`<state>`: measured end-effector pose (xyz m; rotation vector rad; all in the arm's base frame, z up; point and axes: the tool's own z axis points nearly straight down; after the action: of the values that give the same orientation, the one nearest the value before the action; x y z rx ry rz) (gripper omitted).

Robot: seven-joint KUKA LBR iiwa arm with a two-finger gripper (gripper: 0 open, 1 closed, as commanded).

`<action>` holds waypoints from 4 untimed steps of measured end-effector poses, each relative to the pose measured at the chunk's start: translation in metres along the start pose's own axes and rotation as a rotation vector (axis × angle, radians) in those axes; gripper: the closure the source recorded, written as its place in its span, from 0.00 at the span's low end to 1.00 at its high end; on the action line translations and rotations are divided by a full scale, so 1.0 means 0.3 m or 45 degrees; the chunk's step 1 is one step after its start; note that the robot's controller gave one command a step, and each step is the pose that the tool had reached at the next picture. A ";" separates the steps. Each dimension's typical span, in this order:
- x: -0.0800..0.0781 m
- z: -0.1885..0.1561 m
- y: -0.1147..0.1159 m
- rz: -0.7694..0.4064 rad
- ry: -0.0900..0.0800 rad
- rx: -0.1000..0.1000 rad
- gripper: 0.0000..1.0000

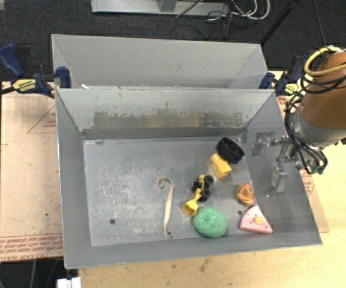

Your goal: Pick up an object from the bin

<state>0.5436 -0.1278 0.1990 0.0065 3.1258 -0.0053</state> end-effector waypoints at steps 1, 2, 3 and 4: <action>0.072 0.194 0.060 -0.104 0.016 -0.005 0.00; 0.089 0.327 0.078 0.059 0.017 -0.005 0.00; 0.162 0.408 0.115 0.022 0.020 -0.005 0.00; 0.005 0.424 0.029 -0.006 0.021 -0.007 0.00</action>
Offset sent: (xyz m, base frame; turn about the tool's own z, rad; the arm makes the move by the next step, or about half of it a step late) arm -0.0257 0.0251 -0.1163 0.0856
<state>0.5442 -0.1196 0.0719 -0.0009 3.1423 0.0031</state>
